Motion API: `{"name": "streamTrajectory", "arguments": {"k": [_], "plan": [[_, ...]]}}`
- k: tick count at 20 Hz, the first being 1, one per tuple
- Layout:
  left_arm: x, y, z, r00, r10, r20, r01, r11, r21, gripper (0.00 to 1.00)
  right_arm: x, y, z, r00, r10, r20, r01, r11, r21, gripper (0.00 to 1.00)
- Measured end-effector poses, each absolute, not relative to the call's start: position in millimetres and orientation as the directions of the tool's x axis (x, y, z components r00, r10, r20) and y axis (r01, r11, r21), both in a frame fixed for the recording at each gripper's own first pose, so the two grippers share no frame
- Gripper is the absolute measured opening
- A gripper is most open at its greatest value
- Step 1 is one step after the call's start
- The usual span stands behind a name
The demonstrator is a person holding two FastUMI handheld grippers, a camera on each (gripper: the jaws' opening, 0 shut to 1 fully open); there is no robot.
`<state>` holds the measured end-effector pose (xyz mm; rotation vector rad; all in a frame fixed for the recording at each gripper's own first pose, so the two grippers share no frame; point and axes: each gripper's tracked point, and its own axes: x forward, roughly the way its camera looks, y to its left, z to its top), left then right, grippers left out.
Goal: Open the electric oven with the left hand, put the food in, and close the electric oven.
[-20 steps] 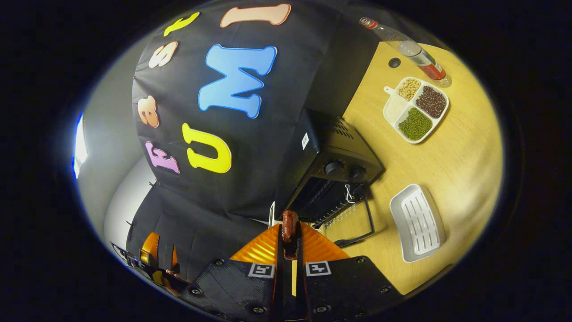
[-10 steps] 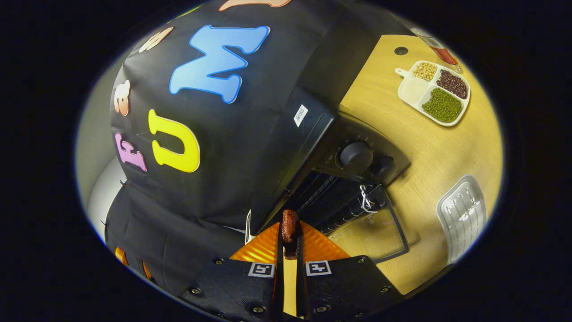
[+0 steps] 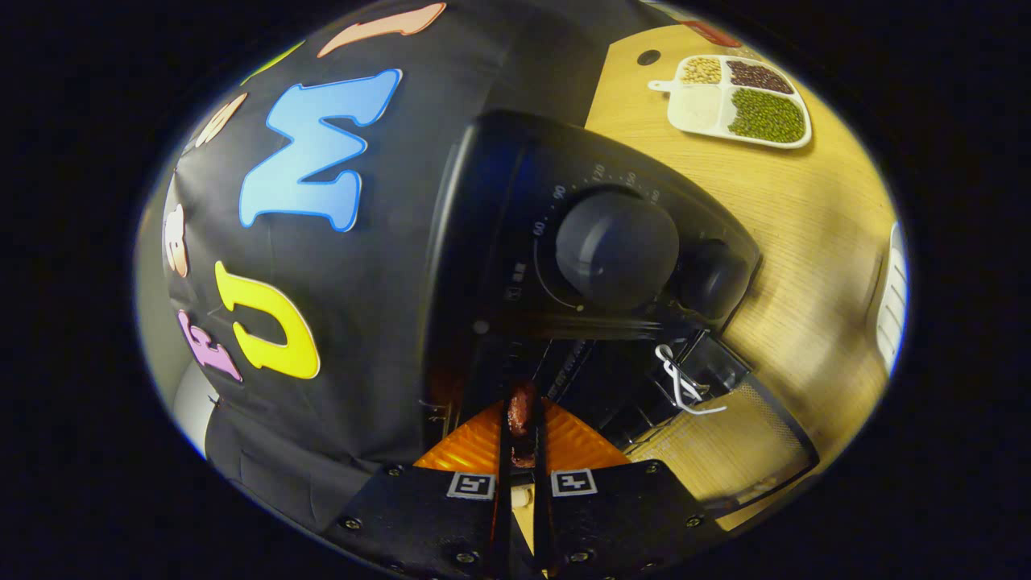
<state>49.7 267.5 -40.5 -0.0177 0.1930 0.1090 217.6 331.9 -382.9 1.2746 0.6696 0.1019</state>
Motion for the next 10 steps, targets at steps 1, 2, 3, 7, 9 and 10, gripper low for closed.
{"name": "streamTrajectory", "arguments": {"k": [1,2,3,7,9,10], "plan": [[52,270,-43,0.974,0.109,-0.199,-0.113,0.994,-0.007,1.00,222,332,-390,0.816,0.400,-0.418,0.306,0.315,0.898,0.11],[56,272,-45,0.973,0.110,-0.203,-0.114,0.993,-0.009,1.00,226,330,-391,0.826,0.384,-0.412,0.310,0.300,0.902,0.11],[58,272,-46,0.973,0.109,-0.204,-0.114,0.993,-0.011,1.00,229,332,-393,0.827,0.373,-0.421,0.324,0.296,0.899,0.12],[64,272,-52,0.974,0.102,-0.203,-0.106,0.994,-0.014,1.00,220,323,-414,0.764,0.331,-0.554,0.392,0.445,0.805,0.20],[68,269,-57,0.974,0.091,-0.207,-0.099,0.995,-0.027,0.90,213,314,-420,0.734,0.296,-0.611,0.409,0.525,0.746,0.27],[71,264,-60,0.974,0.083,-0.210,-0.092,0.995,-0.033,1.00,213,315,-418,0.729,0.303,-0.614,0.395,0.547,0.738,0.35]]}}
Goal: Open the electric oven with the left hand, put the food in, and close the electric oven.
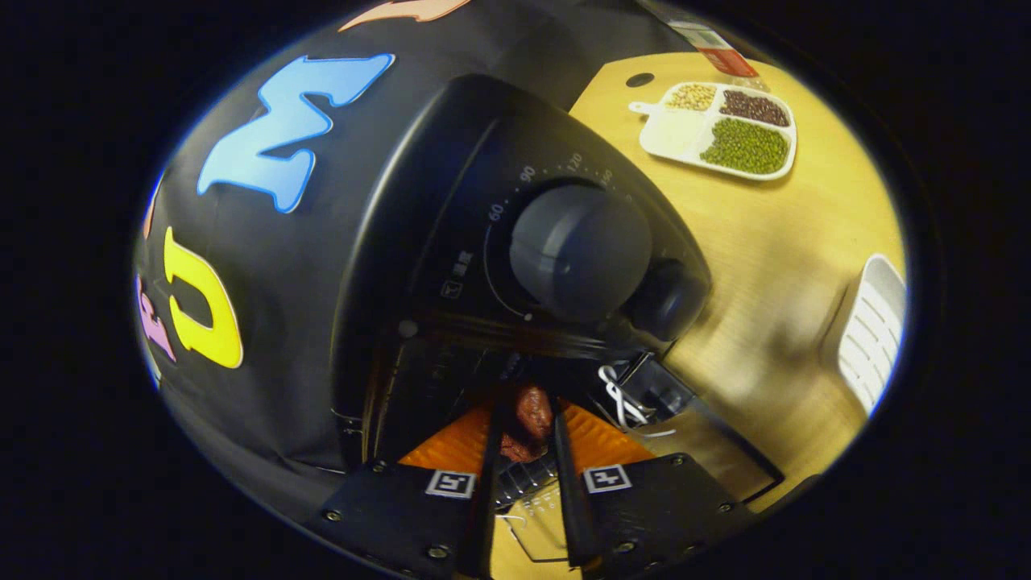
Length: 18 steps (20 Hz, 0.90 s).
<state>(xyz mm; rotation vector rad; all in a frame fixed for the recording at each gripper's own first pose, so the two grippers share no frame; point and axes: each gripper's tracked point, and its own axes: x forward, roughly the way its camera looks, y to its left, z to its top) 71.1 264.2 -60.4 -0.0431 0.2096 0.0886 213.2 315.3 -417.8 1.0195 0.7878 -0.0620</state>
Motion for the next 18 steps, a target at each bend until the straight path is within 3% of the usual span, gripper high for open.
{"name": "streamTrajectory", "arguments": {"k": [1,2,3,4,7,10,14,18], "plan": [[73,260,-62,0.974,0.077,-0.213,-0.086,0.996,-0.037,1.00,208,315,-413,0.718,0.300,-0.627,0.384,0.581,0.718,0.51],[74,257,-65,0.974,0.070,-0.214,-0.080,0.996,-0.037,0.90,202,309,-409,0.714,0.287,-0.639,0.365,0.626,0.689,0.55],[74,252,-66,0.975,0.064,-0.214,-0.073,0.997,-0.037,0.90,193,303,-406,0.705,0.262,-0.658,0.348,0.682,0.644,0.58],[74,247,-69,0.975,0.055,-0.216,-0.065,0.997,-0.039,0.90,188,296,-396,0.710,0.251,-0.658,0.319,0.718,0.618,0.70],[79,228,-75,0.976,0.029,-0.215,-0.040,0.998,-0.046,0.93,161,270,-377,0.718,0.188,-0.670,0.221,0.851,0.476,0.71],[81,211,-80,0.977,0.025,-0.210,-0.036,0.998,-0.047,0.98,141,236,-328,0.788,0.115,-0.605,0.074,0.957,0.279,0.71],[84,172,-79,0.983,-0.021,-0.183,0.008,0.997,-0.072,1.00,120,202,-217,0.908,0.092,-0.409,-0.049,0.992,0.114,0.70],[85,140,-68,0.987,-0.063,-0.148,0.058,0.997,-0.043,1.00,100,173,-129,0.964,0.086,-0.251,-0.070,0.995,0.071,0.70]]}}
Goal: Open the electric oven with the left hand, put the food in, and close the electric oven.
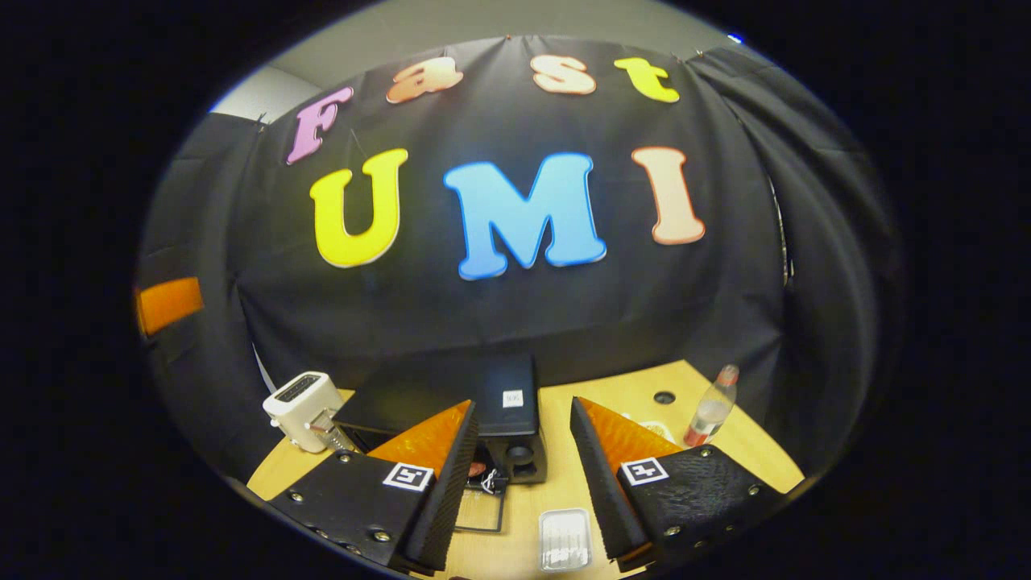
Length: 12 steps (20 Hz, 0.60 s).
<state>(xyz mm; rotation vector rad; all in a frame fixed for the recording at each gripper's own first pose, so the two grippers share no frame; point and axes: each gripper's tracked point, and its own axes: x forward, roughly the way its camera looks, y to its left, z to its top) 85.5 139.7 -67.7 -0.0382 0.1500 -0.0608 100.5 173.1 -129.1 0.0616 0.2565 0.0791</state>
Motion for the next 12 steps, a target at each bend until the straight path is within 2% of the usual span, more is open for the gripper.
{"name": "streamTrajectory", "arguments": {"k": [7,10,12], "plan": [[76,98,-46,0.990,-0.102,-0.092,0.101,0.995,-0.015,1.00,64,127,-13,0.999,0.029,-0.019,-0.028,0.999,0.037,0.71],[75,83,-48,0.989,-0.109,-0.099,0.107,0.994,-0.026,1.00,53,113,2,1.000,0.003,0.025,-0.003,1.000,0.018,1.00],[74,76,-55,0.987,-0.108,-0.120,0.104,0.994,-0.034,1.00,48,114,2,1.000,0.011,0.020,-0.011,1.000,0.027,1.00]]}}
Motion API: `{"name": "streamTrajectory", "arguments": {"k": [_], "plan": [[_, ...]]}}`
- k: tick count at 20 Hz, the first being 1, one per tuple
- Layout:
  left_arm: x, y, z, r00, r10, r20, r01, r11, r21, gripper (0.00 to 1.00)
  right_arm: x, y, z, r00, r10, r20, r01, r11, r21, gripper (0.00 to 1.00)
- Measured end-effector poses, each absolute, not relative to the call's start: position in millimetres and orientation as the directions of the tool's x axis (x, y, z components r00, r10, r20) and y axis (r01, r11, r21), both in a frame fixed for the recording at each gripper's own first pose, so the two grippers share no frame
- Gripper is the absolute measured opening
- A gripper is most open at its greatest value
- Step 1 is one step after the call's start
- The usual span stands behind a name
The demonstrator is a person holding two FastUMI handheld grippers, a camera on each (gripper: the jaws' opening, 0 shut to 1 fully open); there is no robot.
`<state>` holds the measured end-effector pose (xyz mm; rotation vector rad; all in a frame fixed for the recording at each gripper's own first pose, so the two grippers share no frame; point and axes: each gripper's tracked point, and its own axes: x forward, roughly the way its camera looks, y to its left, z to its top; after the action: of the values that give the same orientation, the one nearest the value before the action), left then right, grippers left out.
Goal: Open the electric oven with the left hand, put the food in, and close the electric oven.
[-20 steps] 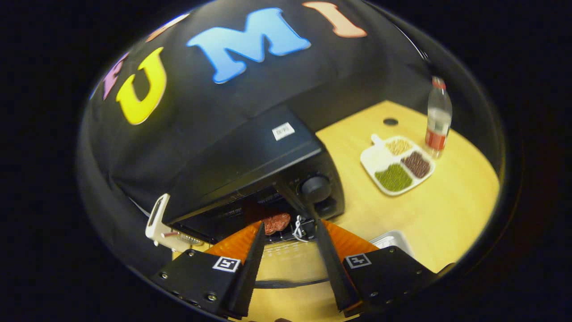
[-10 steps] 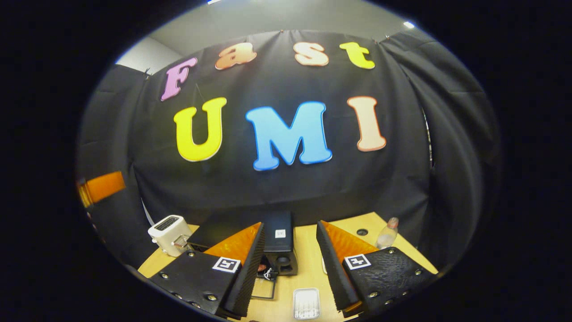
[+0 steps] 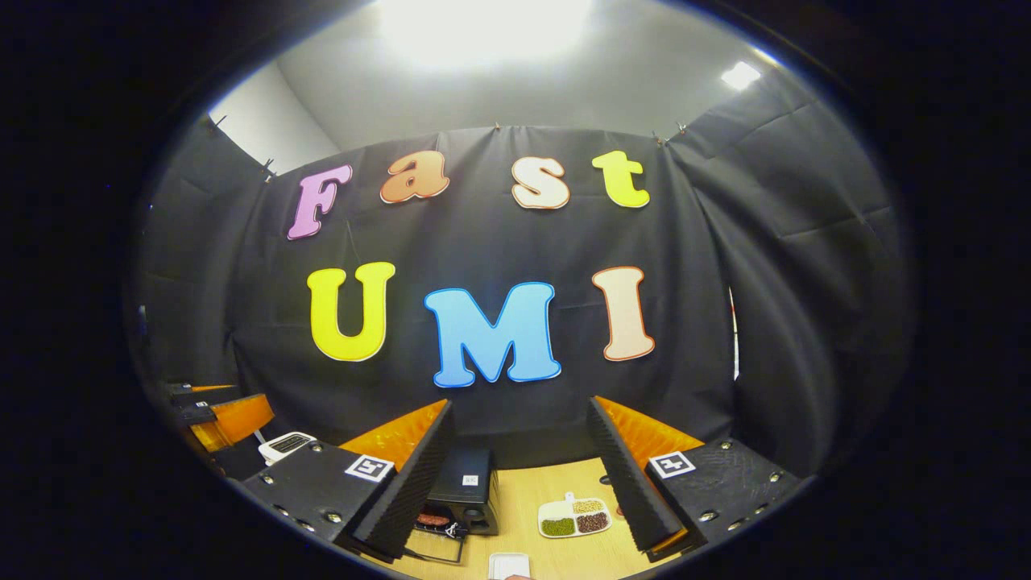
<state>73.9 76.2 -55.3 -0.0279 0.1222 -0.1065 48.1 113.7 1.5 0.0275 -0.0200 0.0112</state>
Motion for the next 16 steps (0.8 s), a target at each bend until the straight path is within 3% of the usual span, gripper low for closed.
{"name": "streamTrajectory", "arguments": {"k": [2,3,4,10,14,15,16], "plan": [[72,70,-71,0.982,-0.113,-0.152,0.110,0.994,-0.027,1.00,46,111,1,1.000,0.011,0.016,-0.012,1.000,0.024,1.00],[71,68,-82,0.978,-0.115,-0.177,0.113,0.993,-0.021,1.00,48,112,-1,1.000,0.015,0.017,-0.016,1.000,0.027,0.95],[71,68,-93,0.973,-0.114,-0.203,0.113,0.993,-0.017,1.00,50,112,-3,1.000,0.022,0.013,-0.022,0.999,0.030,0.99],[65,62,-184,0.900,-0.121,-0.419,0.109,0.993,-0.053,0.97,65,110,-19,0.999,0.032,-0.023,-0.030,0.998,0.047,1.00],[57,67,-257,0.799,-0.097,-0.594,0.087,0.995,-0.047,0.91,71,105,-37,0.997,0.033,-0.072,-0.029,0.998,0.058,1.00],[53,66,-274,0.769,-0.094,-0.632,0.085,0.995,-0.044,0.97,74,102,-42,0.996,0.030,-0.079,-0.026,0.998,0.056,1.00],[50,65,-289,0.747,-0.091,-0.659,0.084,0.996,-0.041,0.98,75,100,-45,0.996,0.030,-0.080,-0.026,0.998,0.049,1.00]]}}
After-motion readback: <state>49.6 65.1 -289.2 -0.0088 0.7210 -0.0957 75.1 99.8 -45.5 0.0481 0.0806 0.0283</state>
